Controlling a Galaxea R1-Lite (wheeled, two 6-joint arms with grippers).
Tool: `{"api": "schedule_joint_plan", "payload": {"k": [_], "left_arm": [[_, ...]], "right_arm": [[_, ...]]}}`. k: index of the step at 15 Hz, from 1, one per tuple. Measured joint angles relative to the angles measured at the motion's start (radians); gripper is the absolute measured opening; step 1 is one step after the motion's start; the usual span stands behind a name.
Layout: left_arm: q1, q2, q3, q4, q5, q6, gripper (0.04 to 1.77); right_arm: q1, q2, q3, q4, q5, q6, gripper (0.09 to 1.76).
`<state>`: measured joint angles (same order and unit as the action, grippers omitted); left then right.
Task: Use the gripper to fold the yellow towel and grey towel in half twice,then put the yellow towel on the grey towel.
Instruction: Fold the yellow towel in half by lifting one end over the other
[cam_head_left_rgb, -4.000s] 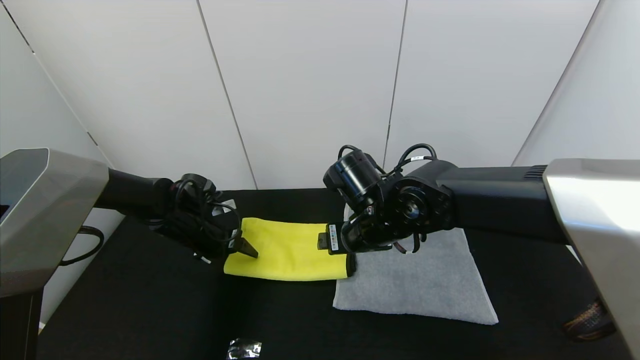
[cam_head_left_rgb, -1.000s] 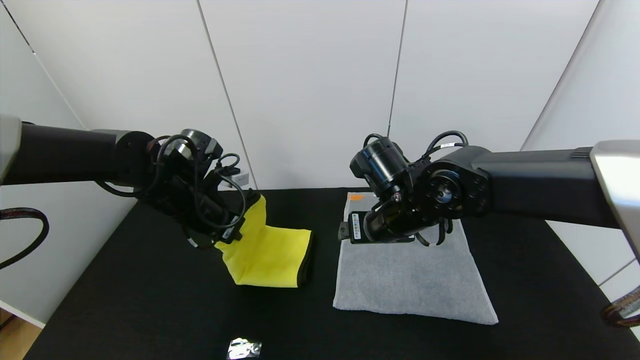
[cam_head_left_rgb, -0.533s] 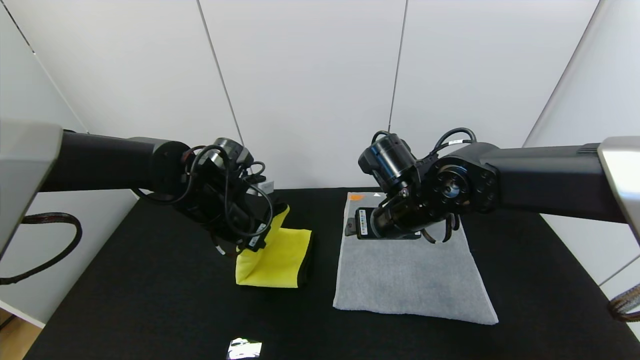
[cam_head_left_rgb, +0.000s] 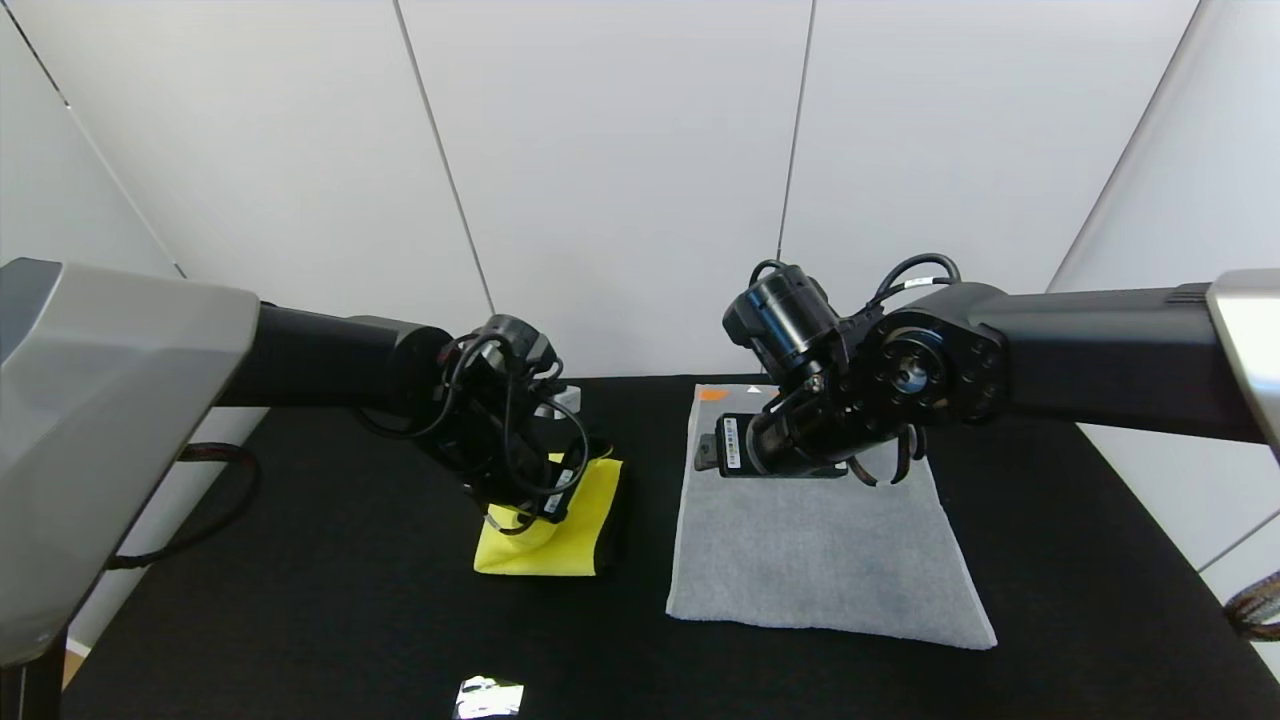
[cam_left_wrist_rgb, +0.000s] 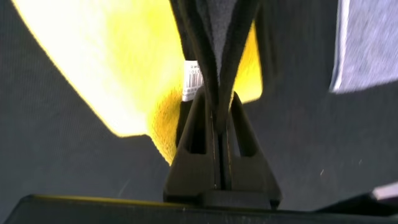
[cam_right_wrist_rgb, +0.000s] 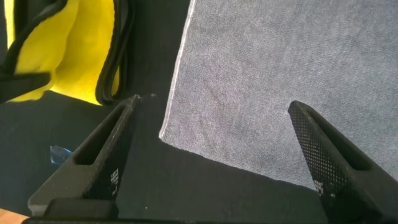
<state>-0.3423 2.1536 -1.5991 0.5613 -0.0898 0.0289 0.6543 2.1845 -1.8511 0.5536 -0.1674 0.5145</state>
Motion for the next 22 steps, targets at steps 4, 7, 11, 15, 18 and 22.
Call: {"api": "schedule_joint_plan", "payload": {"k": [4,7,11,15,18,22], "left_arm": [[-0.011,0.033,0.001,-0.031,-0.001,-0.040,0.12],[-0.015,0.041,0.004,-0.031,-0.001,-0.045,0.29],[-0.017,0.039,0.006,-0.031,-0.005,-0.041,0.85],[-0.020,0.019,0.001,-0.028,-0.007,-0.044,1.20],[-0.029,-0.024,0.002,-0.020,-0.029,-0.070,1.37],[-0.037,-0.093,0.007,-0.010,-0.057,-0.081,1.50]], "right_arm": [[-0.004,-0.006,0.008,-0.001,0.000,0.001,1.71],[-0.006,-0.007,0.009,-0.001,0.000,0.000,1.71],[-0.004,-0.008,0.009,-0.001,0.000,0.000,1.71],[-0.001,-0.007,0.009,-0.001,0.000,0.000,1.71],[0.000,-0.004,0.011,-0.001,0.000,0.000,1.71],[0.000,-0.004,0.014,-0.005,-0.001,-0.001,1.71]]}}
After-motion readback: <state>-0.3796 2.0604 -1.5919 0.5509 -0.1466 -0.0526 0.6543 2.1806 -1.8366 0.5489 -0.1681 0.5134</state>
